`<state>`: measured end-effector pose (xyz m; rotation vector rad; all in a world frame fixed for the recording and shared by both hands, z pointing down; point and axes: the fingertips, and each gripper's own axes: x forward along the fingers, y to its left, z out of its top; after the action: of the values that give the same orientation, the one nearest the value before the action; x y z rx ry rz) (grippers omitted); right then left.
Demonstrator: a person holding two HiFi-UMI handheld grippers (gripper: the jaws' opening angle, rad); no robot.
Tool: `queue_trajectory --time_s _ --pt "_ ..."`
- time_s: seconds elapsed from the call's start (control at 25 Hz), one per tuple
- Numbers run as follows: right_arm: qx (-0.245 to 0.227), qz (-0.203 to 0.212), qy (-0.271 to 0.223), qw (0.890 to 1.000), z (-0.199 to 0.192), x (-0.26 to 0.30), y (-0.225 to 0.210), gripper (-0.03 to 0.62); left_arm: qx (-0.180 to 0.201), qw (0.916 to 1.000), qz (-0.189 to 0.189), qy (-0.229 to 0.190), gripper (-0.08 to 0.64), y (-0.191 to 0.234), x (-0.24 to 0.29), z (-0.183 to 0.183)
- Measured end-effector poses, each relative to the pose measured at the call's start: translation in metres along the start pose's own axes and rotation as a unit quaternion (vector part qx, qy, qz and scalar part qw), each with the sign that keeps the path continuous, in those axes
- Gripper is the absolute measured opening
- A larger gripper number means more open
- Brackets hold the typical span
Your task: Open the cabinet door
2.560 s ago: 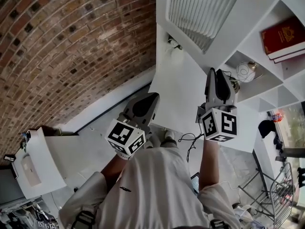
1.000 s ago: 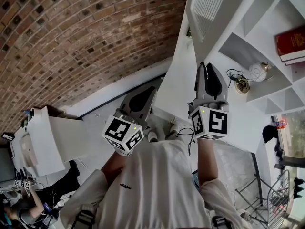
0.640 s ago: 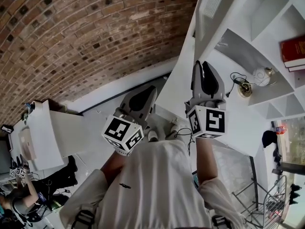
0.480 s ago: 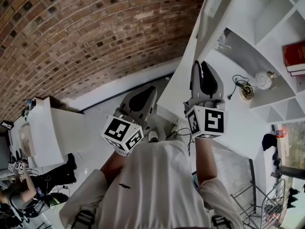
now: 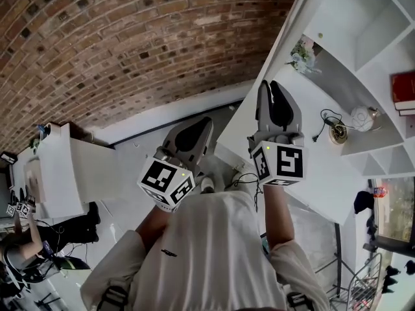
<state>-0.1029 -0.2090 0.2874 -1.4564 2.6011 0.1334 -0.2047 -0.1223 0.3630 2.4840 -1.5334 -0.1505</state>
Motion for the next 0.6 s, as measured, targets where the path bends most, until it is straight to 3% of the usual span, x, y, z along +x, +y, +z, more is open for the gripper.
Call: queue_trajectory --time_s 0.6 --pt "0.011 0.06 -0.009 0.998 -0.006 0.034 0.029 0.054 0.008 0.9994 0.034 -0.006 0.009 0.015 -0.01 0.007"
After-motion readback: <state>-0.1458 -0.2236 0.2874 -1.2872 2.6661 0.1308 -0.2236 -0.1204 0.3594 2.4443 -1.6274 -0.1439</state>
